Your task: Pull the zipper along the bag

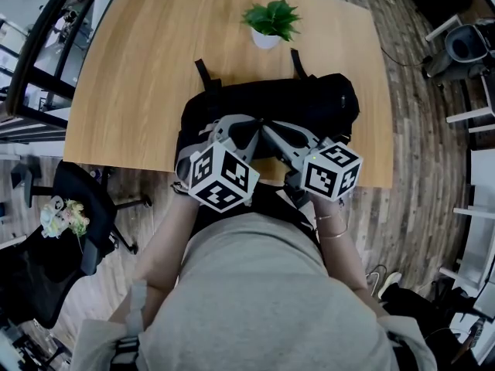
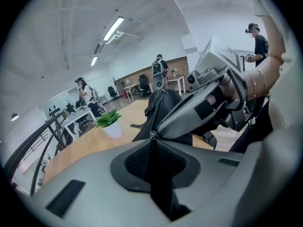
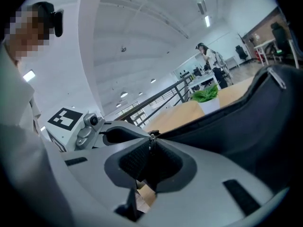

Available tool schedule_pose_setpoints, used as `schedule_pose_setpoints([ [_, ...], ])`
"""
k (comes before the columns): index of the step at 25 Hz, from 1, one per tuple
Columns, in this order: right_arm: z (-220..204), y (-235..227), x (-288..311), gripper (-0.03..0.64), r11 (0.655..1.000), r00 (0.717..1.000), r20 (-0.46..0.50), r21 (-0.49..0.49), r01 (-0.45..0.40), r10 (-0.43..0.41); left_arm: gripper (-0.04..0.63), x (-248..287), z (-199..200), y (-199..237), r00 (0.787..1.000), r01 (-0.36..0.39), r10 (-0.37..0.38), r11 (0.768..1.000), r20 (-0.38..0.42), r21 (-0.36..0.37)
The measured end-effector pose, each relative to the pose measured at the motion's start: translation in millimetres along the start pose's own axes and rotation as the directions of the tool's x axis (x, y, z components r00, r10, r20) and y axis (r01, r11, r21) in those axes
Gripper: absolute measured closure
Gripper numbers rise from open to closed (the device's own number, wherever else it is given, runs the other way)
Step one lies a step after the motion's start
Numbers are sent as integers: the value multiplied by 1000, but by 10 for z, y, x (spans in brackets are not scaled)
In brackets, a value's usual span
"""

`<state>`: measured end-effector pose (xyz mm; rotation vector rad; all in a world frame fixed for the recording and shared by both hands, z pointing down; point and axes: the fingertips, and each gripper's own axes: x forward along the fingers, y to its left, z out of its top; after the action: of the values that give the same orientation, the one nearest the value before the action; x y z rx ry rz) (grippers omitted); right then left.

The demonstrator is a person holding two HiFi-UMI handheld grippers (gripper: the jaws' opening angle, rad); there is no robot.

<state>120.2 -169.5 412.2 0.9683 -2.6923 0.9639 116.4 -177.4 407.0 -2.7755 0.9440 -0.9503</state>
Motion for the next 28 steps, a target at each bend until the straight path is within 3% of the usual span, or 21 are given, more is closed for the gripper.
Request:
schedule_pose_setpoints([
  [7, -14, -69, 9, 523, 991, 999, 20, 122, -46, 44, 549, -4, -1, 9, 1000, -9, 9, 1000, 3, 3],
  [13, 10, -13, 52, 576, 947, 985, 100, 275, -164, 141, 552, -8, -7, 21, 1000, -24, 24, 999, 3, 21],
  [15, 25, 13, 55, 615, 936, 980, 119, 297, -191, 162, 554, -8, -5, 28, 1000, -29, 29, 999, 2, 23],
  [18, 34, 26, 64, 615, 926, 975, 135, 313, -210, 176, 554, -14, -8, 38, 1000, -27, 27, 1000, 7, 16],
  [21, 29, 22, 50, 607, 941, 978, 131, 278, -192, 161, 554, -21, -9, 28, 1000, -12, 12, 1000, 16, -2],
  [24, 21, -1, 25, 609, 977, 990, 93, 178, -118, 102, 552, -27, -1, 21, 1000, 1, -1, 1000, 24, -21],
  [28, 43, -16, -22, 609, 997, 999, 40, 68, -39, 36, 552, -22, 42, 31, 999, 1, 0, 999, 39, -34],
])
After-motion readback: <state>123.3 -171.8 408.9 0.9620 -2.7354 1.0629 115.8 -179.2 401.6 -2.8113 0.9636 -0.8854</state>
